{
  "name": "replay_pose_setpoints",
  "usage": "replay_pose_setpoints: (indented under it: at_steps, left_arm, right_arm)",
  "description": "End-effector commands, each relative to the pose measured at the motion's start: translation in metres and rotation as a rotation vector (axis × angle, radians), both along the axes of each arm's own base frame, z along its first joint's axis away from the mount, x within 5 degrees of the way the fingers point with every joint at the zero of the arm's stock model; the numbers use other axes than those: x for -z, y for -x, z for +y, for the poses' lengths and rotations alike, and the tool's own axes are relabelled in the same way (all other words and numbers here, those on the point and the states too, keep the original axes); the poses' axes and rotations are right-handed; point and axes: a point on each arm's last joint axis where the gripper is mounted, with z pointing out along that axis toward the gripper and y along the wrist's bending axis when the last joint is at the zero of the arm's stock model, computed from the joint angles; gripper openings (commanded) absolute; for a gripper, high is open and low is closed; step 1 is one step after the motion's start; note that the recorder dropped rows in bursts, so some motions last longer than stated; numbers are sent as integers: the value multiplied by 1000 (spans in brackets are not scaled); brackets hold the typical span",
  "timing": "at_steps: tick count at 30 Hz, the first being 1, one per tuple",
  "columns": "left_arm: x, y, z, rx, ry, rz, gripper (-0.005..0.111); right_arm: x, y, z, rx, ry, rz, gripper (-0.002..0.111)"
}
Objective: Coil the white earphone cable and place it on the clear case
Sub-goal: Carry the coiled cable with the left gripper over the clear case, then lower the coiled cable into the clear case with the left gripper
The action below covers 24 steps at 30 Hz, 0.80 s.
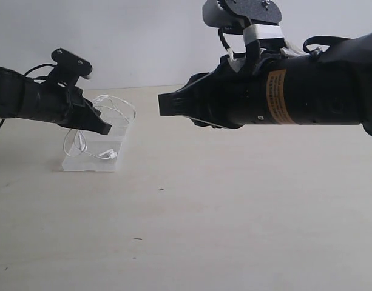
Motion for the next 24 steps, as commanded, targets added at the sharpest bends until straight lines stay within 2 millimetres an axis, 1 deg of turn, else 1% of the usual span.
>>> replay_pose_setpoints:
  at_steps: [1, 4, 14, 24]
  left_arm:
    - [11, -2, 0, 23, -28, 15, 0]
    - [17, -2, 0, 26, -31, 28, 0]
    - [16, -2, 1, 52, -59, 23, 0]
    - [15, -2, 1, 28, -47, 22, 0]
  right_arm:
    - [2, -1, -2, 8, 12, -2, 23]
    - [2, -1, -2, 8, 12, -2, 23]
    - [2, -1, -2, 8, 12, -2, 23]
    - [2, -1, -2, 8, 11, -1, 23]
